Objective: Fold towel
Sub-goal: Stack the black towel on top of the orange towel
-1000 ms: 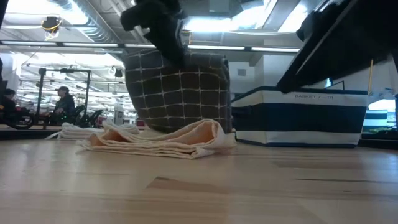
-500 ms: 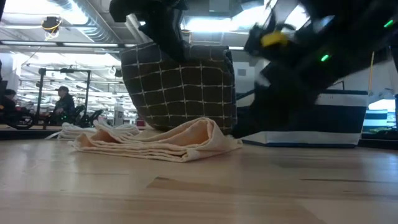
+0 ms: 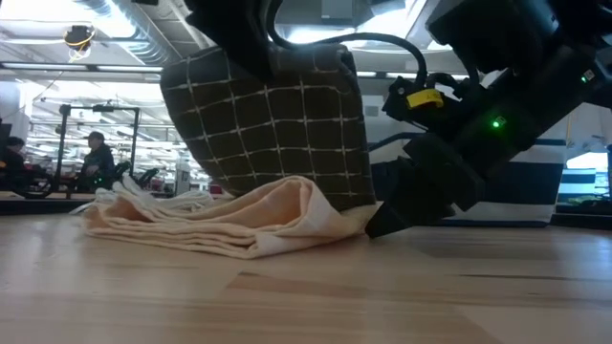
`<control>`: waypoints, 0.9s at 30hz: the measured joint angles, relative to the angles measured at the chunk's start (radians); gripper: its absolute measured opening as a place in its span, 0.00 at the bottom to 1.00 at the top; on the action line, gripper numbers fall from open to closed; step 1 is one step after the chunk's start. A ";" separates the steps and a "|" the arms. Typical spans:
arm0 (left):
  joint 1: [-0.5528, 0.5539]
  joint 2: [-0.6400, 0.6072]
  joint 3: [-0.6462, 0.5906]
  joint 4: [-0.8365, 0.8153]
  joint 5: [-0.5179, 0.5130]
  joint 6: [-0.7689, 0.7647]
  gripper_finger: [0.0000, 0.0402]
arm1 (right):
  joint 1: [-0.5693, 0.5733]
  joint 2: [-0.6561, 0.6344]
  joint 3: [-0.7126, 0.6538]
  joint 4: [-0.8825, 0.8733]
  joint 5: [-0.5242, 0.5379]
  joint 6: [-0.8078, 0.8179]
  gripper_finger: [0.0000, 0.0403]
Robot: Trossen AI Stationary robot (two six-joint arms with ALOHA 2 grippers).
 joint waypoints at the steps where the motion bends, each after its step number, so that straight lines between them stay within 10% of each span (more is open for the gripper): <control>1: -0.007 0.000 0.000 0.000 0.000 -0.003 0.04 | 0.000 0.000 0.000 0.000 0.000 0.000 0.54; 27: -0.140 0.048 0.000 0.000 0.006 -0.111 0.04 | -0.021 0.000 0.000 0.000 -0.005 -0.001 0.54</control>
